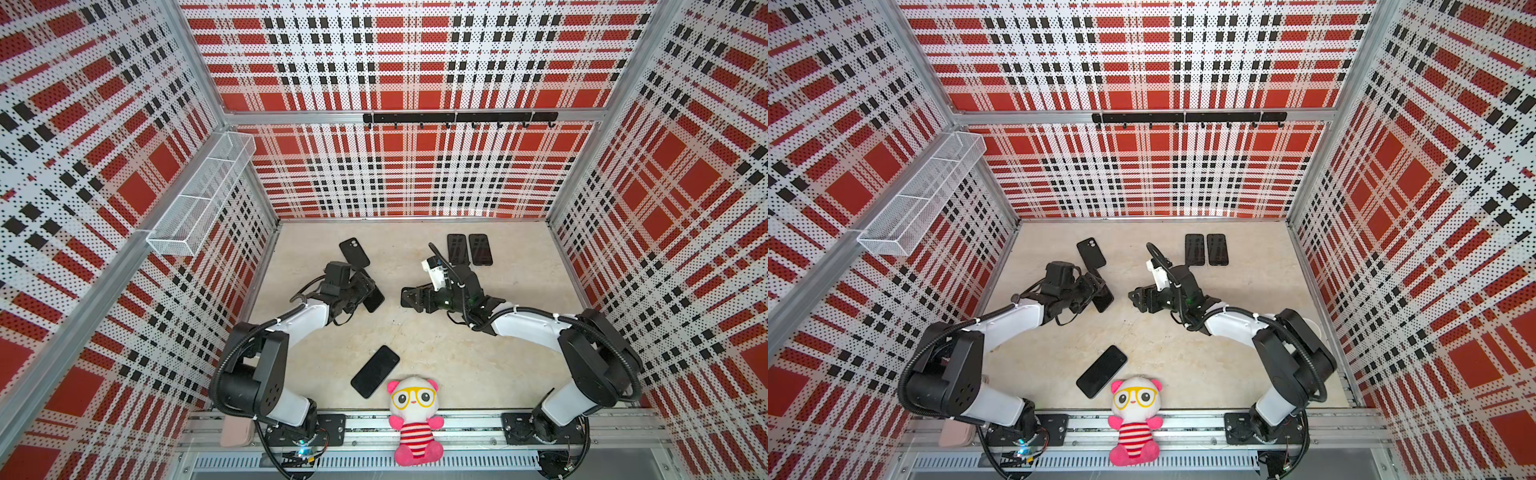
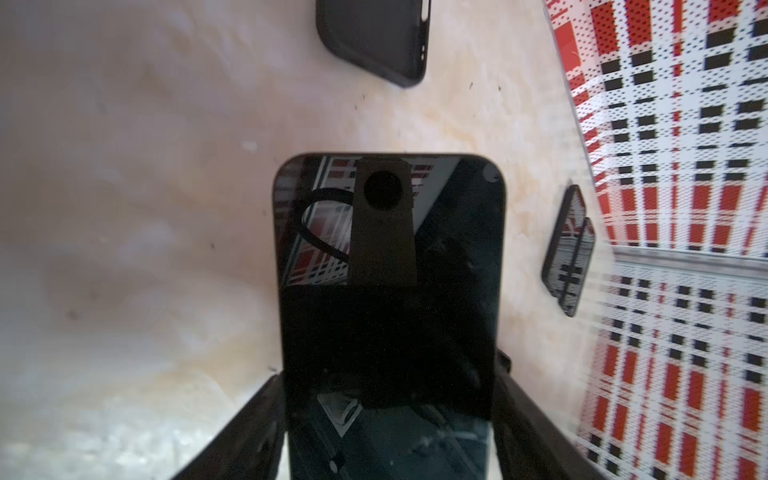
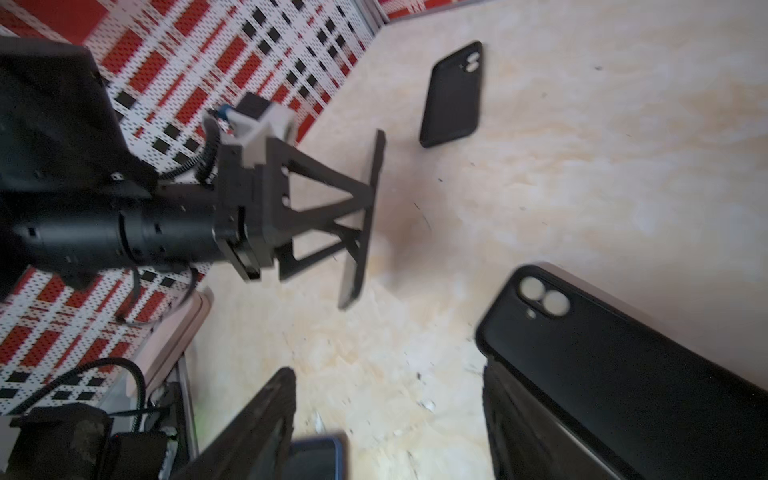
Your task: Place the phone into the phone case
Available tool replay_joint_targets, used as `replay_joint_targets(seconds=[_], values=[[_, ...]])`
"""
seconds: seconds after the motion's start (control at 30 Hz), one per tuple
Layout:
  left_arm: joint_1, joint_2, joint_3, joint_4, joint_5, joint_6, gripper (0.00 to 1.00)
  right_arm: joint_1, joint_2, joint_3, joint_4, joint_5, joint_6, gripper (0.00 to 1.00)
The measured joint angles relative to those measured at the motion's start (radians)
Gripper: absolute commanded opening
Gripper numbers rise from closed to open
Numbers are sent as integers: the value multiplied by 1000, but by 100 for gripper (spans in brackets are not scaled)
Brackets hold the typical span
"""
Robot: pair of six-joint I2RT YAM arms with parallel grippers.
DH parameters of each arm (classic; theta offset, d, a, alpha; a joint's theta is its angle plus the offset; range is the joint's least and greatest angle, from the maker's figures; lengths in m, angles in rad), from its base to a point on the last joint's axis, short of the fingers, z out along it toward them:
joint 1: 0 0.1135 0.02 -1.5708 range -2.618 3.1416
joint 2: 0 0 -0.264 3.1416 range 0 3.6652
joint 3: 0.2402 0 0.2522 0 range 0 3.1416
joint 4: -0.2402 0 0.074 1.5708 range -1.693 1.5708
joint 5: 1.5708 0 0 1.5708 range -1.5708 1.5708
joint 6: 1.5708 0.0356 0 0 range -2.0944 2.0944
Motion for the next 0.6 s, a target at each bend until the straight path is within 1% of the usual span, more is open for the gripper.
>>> replay_joint_targets(seconds=[0.1, 0.2, 0.23, 0.3, 0.33, 0.4, 0.47, 0.6], values=[[-45, -41, -61, 106, -17, -137, 40, 47, 60, 2, 106, 39, 43, 64], [-77, -64, -77, 184, -40, -223, 39, 77, 122, 10, 171, 70, 79, 63], [-86, -70, -78, 205, -47, -247, 39, 84, 135, 13, 186, 80, 88, 60], [-102, -80, -79, 242, -63, -286, 40, 97, 167, 14, 224, 98, 106, 50], [-108, -85, -80, 257, -68, -301, 41, 98, 177, 14, 239, 107, 106, 49], [-116, -97, -93, 282, -80, -323, 41, 102, 196, 14, 277, 121, 115, 42], [-120, -105, -108, 294, -88, -339, 41, 103, 203, 13, 307, 134, 112, 39], [-126, -106, -130, 298, -97, -358, 41, 103, 203, 13, 360, 166, 104, 36]])
